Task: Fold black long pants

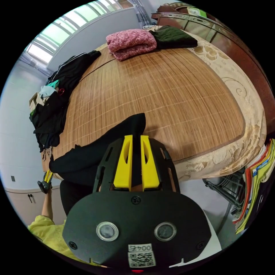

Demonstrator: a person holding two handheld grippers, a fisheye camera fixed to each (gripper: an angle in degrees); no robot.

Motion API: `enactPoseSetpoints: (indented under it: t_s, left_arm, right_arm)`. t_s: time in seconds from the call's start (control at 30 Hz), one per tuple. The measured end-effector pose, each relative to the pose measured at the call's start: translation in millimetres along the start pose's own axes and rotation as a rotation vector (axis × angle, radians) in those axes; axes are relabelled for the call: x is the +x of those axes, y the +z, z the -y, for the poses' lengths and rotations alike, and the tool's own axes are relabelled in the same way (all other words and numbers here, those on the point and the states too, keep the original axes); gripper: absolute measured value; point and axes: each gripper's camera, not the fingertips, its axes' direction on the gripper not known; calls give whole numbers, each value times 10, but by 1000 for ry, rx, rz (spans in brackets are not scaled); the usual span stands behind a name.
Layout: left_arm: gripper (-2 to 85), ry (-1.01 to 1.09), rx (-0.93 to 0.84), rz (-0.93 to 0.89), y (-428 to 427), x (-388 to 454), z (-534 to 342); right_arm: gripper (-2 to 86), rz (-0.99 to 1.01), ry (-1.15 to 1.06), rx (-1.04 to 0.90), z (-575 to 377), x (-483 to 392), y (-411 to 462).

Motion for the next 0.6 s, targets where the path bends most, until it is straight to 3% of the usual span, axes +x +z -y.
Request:
enactPoseSetpoints:
  t_s: [0.2,0.33,0.6]
  left_arm:
    - [101,94,-49,-154,-185,-514,12]
    - [62,-96,43,-325,-248,-1039,204]
    - [83,-78,-56,-548,352,-920,1166]
  right_arm:
    - [54,-25,-39,24,-239,139,-113]
    - [55,-20,-52,59,-366,214,-196]
    - [55,-23,-65,71,-570,378,-319]
